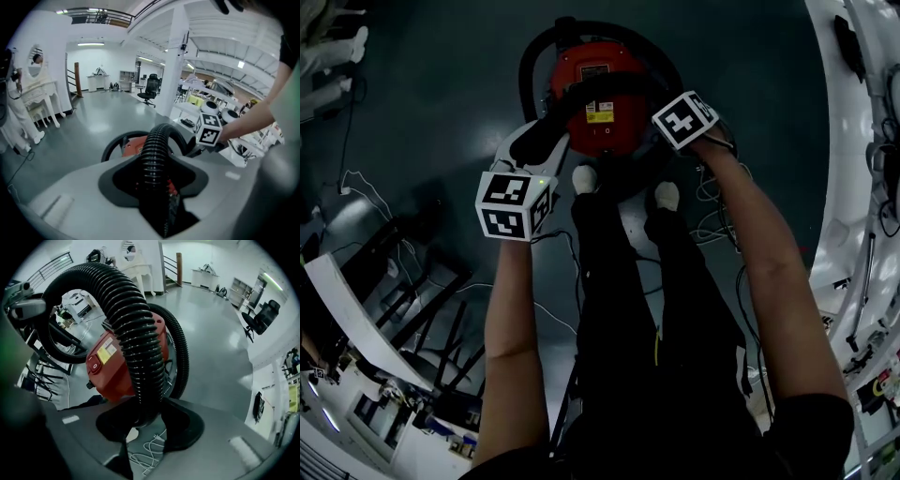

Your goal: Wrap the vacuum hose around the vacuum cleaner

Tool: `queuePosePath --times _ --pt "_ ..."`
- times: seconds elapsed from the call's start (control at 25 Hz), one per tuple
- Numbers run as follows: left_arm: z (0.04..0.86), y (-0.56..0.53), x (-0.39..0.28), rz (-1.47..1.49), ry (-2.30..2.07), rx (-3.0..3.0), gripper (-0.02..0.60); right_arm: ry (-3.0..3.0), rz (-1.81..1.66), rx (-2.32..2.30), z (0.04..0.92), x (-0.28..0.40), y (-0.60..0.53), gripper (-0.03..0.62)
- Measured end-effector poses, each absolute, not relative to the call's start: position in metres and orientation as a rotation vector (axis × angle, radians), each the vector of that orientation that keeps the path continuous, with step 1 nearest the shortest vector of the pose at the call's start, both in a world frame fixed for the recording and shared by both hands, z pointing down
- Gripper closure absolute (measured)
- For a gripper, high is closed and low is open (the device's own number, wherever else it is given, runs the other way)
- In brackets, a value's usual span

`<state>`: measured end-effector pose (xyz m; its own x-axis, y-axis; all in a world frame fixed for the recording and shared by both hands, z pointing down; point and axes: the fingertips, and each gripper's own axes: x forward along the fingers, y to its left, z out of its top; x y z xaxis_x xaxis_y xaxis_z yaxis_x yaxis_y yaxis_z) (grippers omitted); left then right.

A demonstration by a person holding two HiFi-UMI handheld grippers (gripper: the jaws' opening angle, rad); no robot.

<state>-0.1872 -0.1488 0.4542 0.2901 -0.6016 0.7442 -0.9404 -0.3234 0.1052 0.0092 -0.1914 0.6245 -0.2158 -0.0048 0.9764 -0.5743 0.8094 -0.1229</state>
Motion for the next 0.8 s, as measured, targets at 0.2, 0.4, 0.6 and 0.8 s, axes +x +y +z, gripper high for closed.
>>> queuePosePath --times 0.2,0.4,0.6,0.8 --pt "0.480 -0.177 -0.205 0.852 -1.416 1.978 0.399 -1.627 0.620 0.489 0.634 0.010 -0.197 0.434" --pt "0.496 -0.204 -0.225 0.864 -1.433 1.952 0.396 -1.569 0.649 0.509 0.639 0.001 -0.207 0.434" --pt "0.511 -0.240 -0.240 0.898 -1.399 1.952 0.394 -1.523 0.690 0.524 0.643 -0.006 -0.218 0.436" --pt "0.526 -0.264 -0.242 0.939 -1.358 1.973 0.393 -1.480 0.723 0.538 0.649 -0.003 -0.222 0.437"
